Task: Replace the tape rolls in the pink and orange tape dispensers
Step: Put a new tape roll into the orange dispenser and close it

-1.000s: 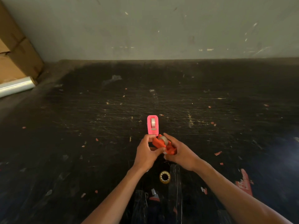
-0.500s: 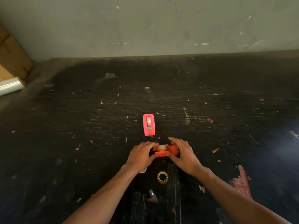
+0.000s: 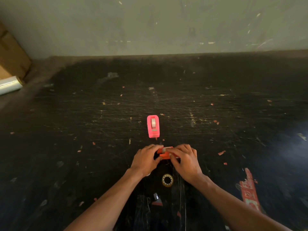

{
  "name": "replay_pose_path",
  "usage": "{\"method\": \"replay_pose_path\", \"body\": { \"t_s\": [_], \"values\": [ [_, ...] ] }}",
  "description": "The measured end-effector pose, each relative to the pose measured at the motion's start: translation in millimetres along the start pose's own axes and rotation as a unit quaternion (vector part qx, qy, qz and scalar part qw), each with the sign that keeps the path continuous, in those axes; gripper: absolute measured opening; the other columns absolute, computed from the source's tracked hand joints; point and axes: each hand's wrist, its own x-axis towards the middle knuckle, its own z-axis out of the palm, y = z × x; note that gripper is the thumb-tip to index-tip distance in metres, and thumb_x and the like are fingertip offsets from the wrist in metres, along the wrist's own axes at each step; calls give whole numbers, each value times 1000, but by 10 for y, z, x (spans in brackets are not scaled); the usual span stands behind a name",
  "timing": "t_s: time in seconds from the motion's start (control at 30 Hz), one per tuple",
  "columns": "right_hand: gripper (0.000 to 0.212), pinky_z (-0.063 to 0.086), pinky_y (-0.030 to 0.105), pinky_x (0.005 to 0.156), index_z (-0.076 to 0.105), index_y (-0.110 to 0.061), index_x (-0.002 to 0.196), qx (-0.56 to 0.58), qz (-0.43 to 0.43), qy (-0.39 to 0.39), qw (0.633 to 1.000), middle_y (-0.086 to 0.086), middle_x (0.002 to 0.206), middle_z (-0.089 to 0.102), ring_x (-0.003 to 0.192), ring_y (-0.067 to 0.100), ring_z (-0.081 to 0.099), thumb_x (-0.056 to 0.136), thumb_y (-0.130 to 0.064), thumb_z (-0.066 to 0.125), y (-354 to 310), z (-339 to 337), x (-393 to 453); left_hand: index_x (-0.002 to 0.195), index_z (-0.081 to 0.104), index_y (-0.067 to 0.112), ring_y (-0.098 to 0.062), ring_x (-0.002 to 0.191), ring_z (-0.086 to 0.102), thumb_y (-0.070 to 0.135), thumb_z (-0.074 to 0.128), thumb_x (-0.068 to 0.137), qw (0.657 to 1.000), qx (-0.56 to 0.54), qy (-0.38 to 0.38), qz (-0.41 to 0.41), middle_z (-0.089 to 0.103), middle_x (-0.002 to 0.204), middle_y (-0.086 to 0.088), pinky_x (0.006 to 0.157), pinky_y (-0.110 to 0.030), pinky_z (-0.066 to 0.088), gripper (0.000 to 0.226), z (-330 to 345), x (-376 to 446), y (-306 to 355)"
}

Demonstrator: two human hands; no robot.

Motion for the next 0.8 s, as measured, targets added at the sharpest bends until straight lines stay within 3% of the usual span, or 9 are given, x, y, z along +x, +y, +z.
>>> {"method": "replay_pose_path", "body": {
  "t_s": [0.1,0.23,0.57,0.8],
  "values": [
    [23,27,34,98,64,-37,118,53,87,23,995,-16,113,66,118,9,47,96,-34,57,-98,17,39,143,46,32,-14,132,52,30,67,92,1000,-5,4,-3,55,143,7,110,-44,45,55,0,-10,11],
    [32,24,38,100,60,-30,123,59,204,36,977,-11,109,70,122,12,45,95,-43,57,-255,38,173,142,48,30,-15,130,53,28,67,93,1000,-3,9,-2,55,141,6,108,-44,46,53,-2,-18,30],
    [25,28,30,94,68,-28,116,23,141,45,989,-6,112,67,111,13,53,94,-19,62,-378,32,169,143,47,28,-15,132,52,28,66,94,1000,-16,2,-12,54,144,5,110,-45,45,53,2,-36,46],
    [19,29,30,92,67,-30,112,57,133,11,989,-7,112,65,111,12,53,94,-26,62,-314,19,166,139,51,31,-15,128,55,27,66,93,999,-31,16,-10,57,138,7,107,-44,46,49,-13,-54,48]
  ]
}}
